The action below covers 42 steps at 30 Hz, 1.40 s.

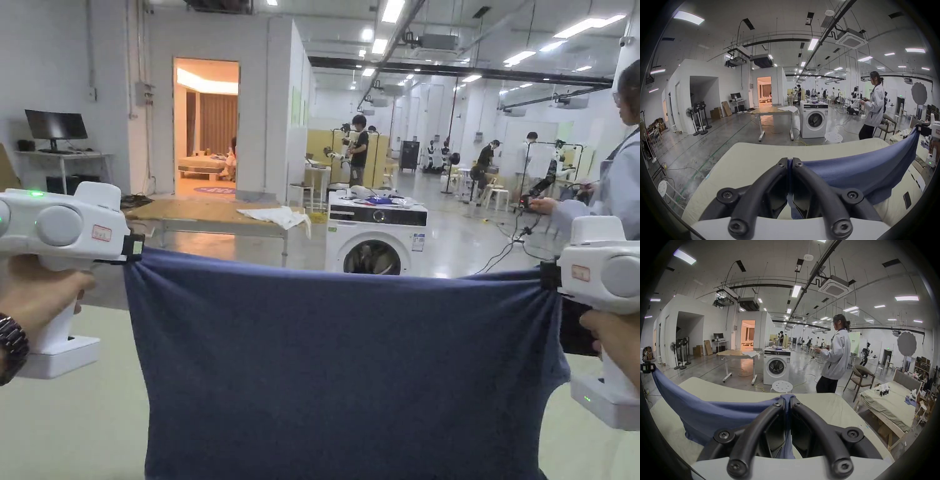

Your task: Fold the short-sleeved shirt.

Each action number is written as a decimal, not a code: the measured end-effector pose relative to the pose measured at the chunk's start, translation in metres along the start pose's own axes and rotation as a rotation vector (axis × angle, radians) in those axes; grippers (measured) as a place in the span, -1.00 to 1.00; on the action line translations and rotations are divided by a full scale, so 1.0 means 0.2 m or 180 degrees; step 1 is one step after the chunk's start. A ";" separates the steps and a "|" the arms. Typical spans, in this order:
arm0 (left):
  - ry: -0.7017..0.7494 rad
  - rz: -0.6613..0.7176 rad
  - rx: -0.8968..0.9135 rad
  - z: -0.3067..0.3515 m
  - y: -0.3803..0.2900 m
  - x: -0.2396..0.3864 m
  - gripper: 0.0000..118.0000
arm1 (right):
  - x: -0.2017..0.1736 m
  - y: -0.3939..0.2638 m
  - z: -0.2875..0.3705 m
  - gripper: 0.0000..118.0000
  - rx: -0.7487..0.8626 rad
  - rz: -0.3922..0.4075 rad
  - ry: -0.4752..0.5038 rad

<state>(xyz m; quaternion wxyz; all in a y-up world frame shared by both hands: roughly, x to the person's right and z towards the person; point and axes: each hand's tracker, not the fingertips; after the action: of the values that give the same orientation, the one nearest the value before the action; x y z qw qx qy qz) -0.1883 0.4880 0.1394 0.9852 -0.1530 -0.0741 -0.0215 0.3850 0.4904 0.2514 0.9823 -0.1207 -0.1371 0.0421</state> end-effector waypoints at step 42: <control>0.0084 0.0111 0.0311 -0.01 -0.18 -0.08 -1.00 | -0.05 -0.08 0.00 -0.96 0.0245 0.0192 -0.0125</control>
<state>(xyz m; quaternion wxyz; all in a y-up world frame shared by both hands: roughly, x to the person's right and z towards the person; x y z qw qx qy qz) -0.2061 0.4536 0.1452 0.9926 -0.1056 -0.0595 -0.0026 0.3763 0.4735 0.2520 0.9816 -0.0861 -0.1510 0.0793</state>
